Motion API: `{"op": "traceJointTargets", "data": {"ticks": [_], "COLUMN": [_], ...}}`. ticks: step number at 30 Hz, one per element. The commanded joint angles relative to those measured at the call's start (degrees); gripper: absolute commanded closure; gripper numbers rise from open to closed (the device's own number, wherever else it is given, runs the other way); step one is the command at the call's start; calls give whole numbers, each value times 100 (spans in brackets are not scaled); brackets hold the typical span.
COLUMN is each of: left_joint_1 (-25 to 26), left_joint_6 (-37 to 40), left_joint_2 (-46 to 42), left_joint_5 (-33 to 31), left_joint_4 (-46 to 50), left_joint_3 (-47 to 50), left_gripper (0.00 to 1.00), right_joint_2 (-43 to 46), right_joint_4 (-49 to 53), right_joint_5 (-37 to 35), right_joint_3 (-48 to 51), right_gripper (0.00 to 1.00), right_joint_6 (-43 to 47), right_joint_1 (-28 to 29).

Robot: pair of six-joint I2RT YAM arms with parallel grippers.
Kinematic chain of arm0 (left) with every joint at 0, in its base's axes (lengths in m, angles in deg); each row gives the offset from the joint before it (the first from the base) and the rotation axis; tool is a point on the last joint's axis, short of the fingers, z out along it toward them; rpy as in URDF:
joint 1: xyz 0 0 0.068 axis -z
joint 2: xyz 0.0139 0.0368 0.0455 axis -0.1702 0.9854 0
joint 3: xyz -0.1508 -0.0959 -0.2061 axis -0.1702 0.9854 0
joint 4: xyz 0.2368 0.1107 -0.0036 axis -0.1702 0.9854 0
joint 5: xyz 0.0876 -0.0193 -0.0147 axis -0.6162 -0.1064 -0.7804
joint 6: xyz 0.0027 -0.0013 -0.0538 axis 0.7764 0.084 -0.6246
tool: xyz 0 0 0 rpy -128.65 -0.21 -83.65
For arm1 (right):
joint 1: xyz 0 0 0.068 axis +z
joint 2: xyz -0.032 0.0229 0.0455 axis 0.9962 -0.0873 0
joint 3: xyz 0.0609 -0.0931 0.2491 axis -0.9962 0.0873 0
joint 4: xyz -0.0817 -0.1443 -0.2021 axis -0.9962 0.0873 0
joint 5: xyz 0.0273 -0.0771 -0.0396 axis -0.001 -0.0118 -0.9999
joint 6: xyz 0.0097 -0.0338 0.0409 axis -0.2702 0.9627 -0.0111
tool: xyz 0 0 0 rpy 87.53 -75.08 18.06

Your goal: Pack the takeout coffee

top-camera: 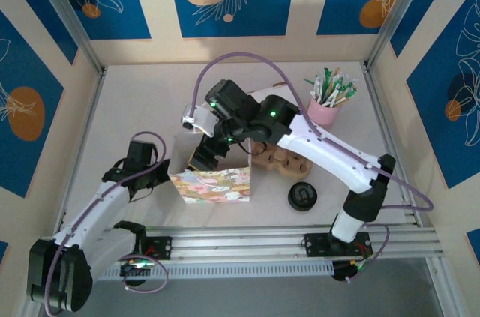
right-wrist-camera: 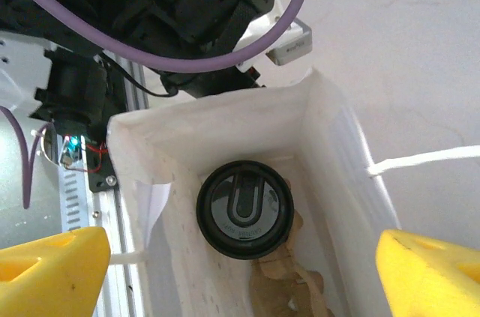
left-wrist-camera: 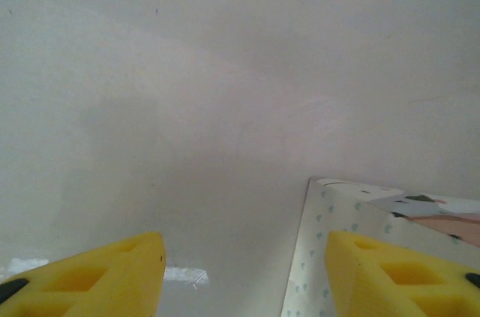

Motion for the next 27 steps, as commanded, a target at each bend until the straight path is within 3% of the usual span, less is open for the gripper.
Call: {"op": "traceJointTargets", "data": {"ticks": [1,21,27], "left_joint_1": [58,62,60], "left_joint_6": [186,598,724], "left_joint_2": [-155,-667,-814], "left_joint_5": [-173,-763,-834], "left_joint_4": [274,1278,1542], "left_joint_3": [-335,-1360,-1642], "left_gripper": [41,41,42], "right_joint_2": [444,1923,2287], "right_joint_4": [-165,-789,-1027], "right_joint_5": [66,-730,-1316], "right_joint_3": [151,1445,1787], "right_gripper": [9,15,19], "right_joint_6": [-172,-700,-1018], "right_joint_1": [-29,-505,-859]}}
